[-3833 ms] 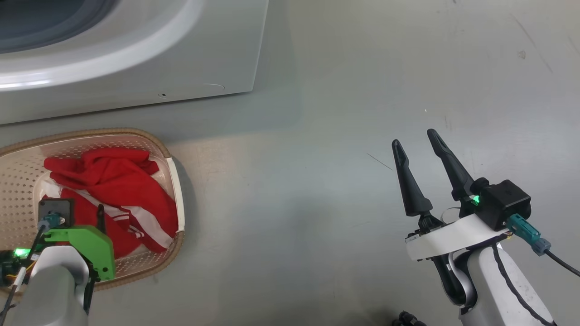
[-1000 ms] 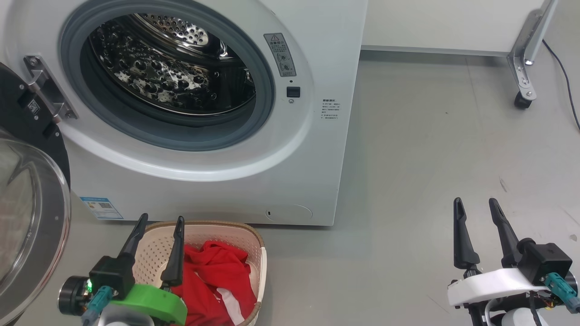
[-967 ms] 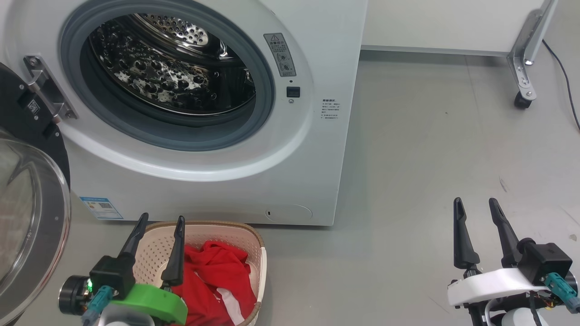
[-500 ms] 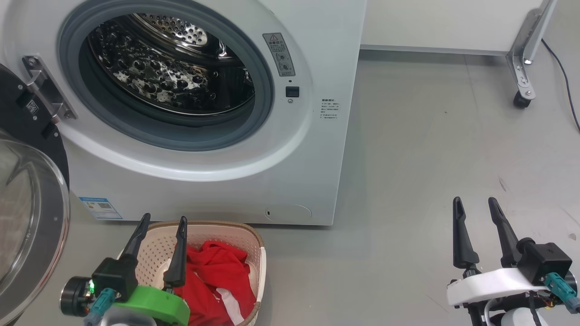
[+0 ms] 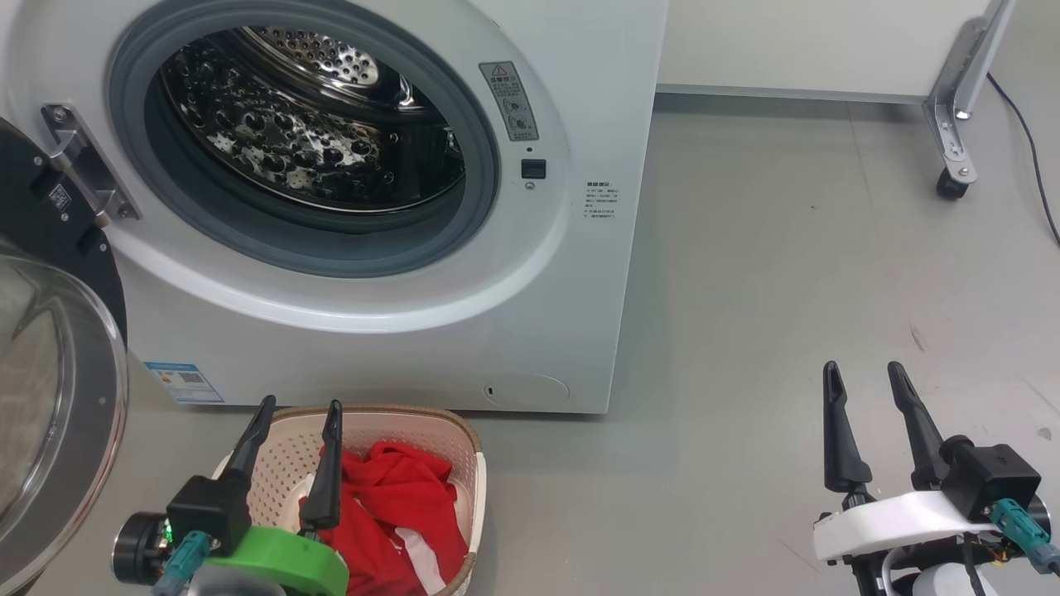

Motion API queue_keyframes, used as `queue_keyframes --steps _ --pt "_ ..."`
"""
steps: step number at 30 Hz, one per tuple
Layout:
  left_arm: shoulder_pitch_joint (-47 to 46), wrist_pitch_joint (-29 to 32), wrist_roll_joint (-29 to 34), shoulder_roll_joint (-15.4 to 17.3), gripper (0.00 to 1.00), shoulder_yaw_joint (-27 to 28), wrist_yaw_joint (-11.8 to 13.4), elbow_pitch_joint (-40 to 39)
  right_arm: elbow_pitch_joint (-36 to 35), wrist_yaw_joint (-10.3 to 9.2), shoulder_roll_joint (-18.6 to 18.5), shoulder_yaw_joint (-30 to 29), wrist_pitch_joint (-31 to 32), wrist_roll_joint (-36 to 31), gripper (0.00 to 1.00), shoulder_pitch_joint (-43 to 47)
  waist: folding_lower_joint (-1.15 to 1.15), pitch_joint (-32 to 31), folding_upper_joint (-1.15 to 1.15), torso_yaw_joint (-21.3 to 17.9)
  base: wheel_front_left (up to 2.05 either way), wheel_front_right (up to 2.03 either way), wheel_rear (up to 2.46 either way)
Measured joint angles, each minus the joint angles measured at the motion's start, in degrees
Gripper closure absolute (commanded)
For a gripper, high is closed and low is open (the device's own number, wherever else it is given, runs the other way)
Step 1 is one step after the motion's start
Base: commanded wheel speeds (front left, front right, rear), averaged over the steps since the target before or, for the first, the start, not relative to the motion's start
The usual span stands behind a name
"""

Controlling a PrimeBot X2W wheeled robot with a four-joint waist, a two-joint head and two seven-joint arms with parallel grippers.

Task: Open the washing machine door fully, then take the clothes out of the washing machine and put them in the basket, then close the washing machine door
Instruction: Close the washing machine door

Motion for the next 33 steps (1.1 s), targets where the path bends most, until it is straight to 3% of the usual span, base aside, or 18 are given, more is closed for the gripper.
queue_keyframes --steps 14,33 --pt "0.18 0.00 0.03 0.01 0.00 -0.16 0.24 -0.03 0.05 0.01 -0.01 0.29 0.00 0.00 0.00 0.10 0.00 -0.45 0.00 -0.12 -0.68 0.68 0.00" --pt "0.27 0.00 1.36 0.09 0.00 -1.59 0.22 -1.53 0.02 0.02 -0.05 0.48 0.09 0.00 0.00 0.15 0.00 0.20 0.00 -0.28 -1.27 1.27 0.00"
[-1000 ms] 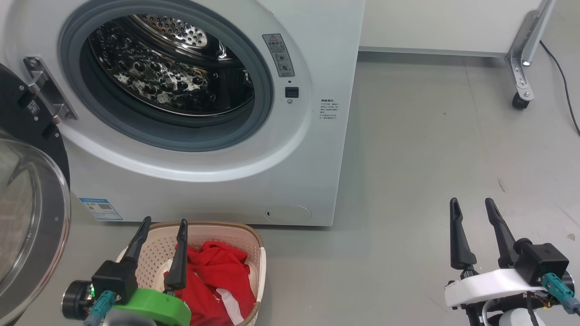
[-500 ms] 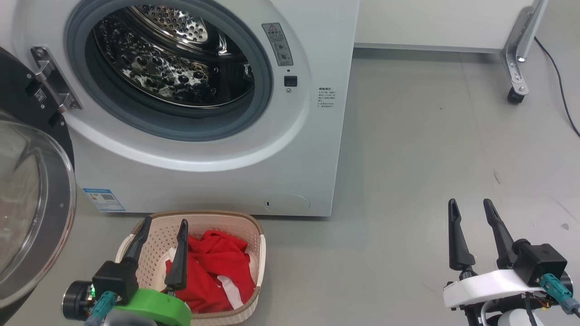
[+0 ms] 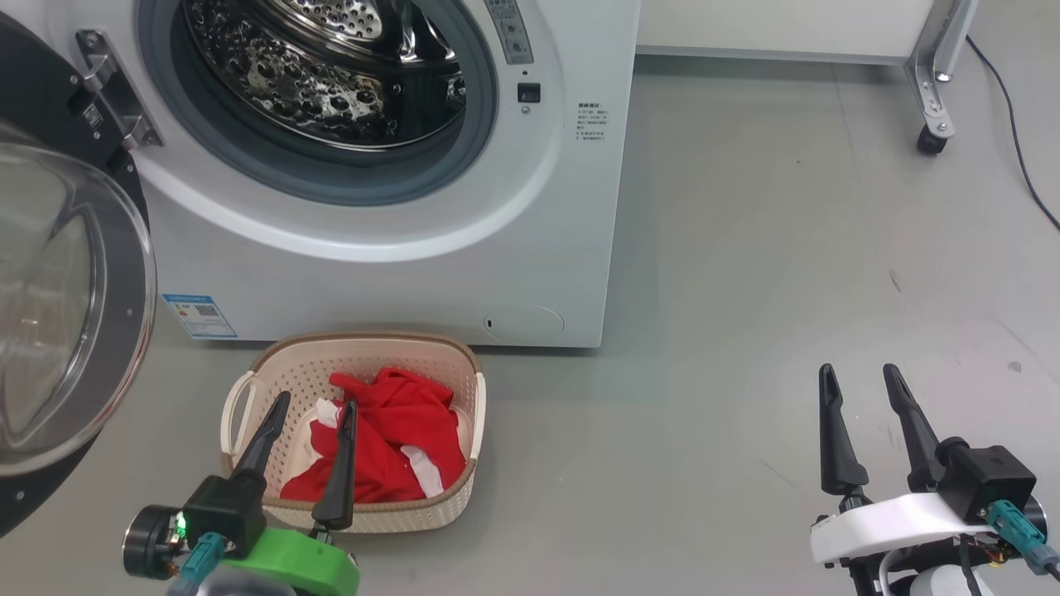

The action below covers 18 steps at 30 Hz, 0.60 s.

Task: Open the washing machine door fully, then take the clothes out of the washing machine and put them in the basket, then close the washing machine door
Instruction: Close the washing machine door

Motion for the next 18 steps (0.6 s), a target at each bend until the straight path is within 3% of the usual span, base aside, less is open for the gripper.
queue_keyframes --steps 18 --pt "0.01 0.00 -0.37 0.00 0.00 0.52 0.11 -0.67 -0.01 -0.02 -0.12 -0.04 0.00 0.01 0.00 0.00 0.00 0.09 0.00 0.41 -0.81 0.81 0.00"
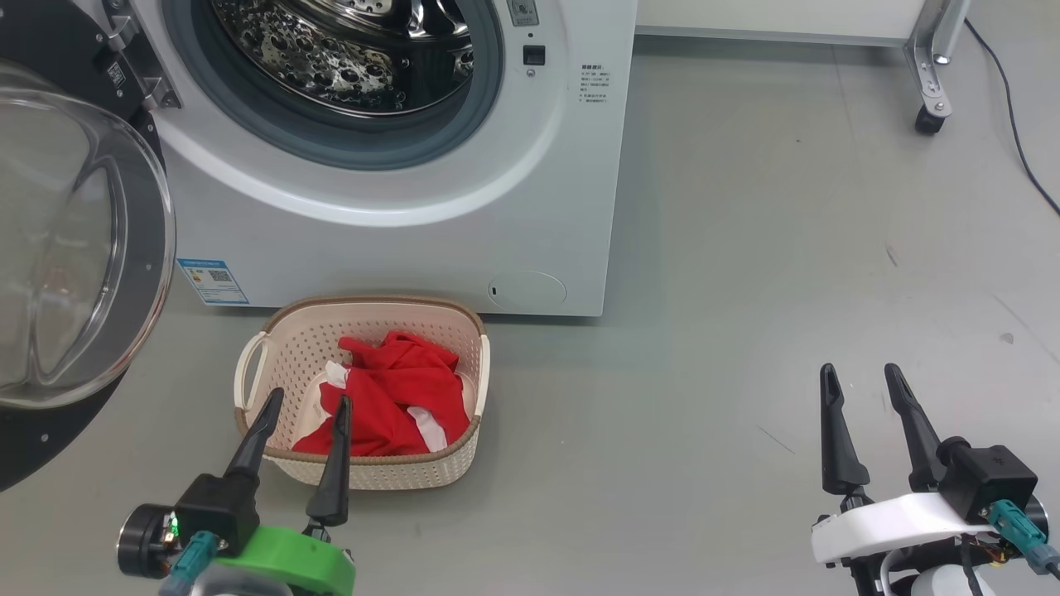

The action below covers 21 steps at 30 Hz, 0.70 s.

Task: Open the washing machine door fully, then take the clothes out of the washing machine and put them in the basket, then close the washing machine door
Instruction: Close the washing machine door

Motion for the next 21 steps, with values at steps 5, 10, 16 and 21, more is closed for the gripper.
queue_keyframes --steps 5,10,16,21 --pt "0.01 0.00 -0.71 0.00 0.00 0.12 0.10 -0.63 -0.01 0.00 0.00 0.00 0.00 0.00 0.00 0.00 0.00 -0.02 0.00 0.06 -0.63 0.63 0.00" --pt "0.02 -0.01 -0.58 0.00 0.00 0.14 0.38 -0.68 -0.01 0.00 0.01 0.10 0.00 0.01 0.00 0.00 0.00 0.02 0.00 0.10 -0.45 0.45 0.00" --pt "0.11 0.00 -0.10 0.00 0.00 0.14 0.40 -0.71 0.00 0.00 0.02 0.23 0.01 0.01 0.00 0.00 0.00 0.18 0.00 0.08 -0.22 0.22 0.00" --pt "0.12 0.00 0.40 0.00 0.00 0.15 0.42 -0.93 0.00 -0.01 0.03 0.23 0.01 0.02 0.00 0.00 0.00 0.26 0.00 0.04 -0.02 0.02 0.00"
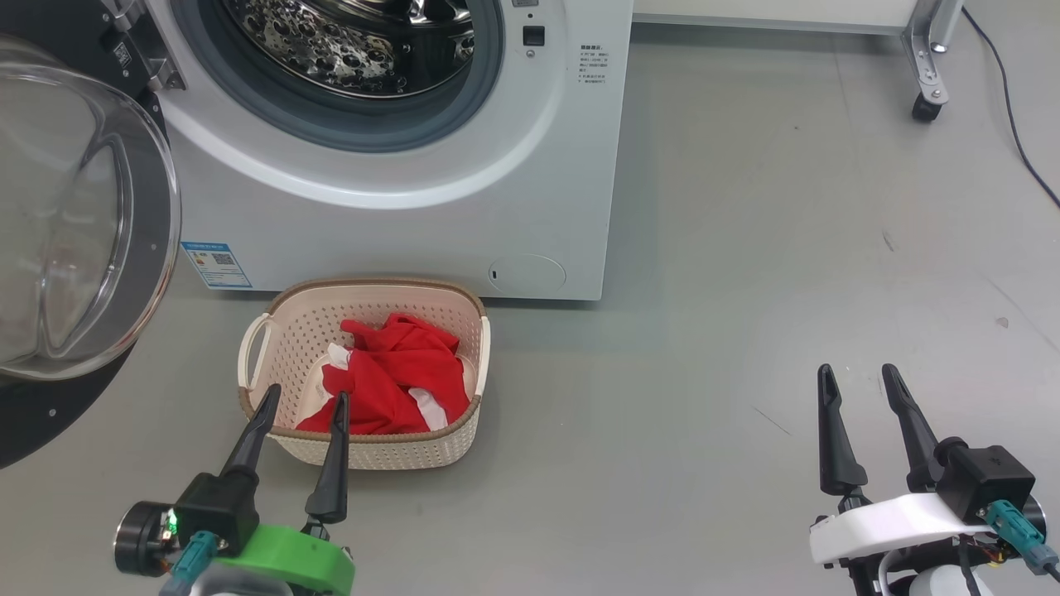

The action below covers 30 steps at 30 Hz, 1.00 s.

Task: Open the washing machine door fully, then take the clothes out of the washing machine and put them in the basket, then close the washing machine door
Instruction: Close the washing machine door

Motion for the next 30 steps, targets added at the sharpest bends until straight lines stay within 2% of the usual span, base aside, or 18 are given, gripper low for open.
queue_keyframes --steps 30 --pt "0.07 -0.01 0.41 -0.01 0.00 -0.54 0.57 -0.02 -0.55 -0.33 -0.03 0.14 0.00 0.08 0.00 -0.01 0.00 0.63 0.00 0.65 0.00 0.00 0.00"
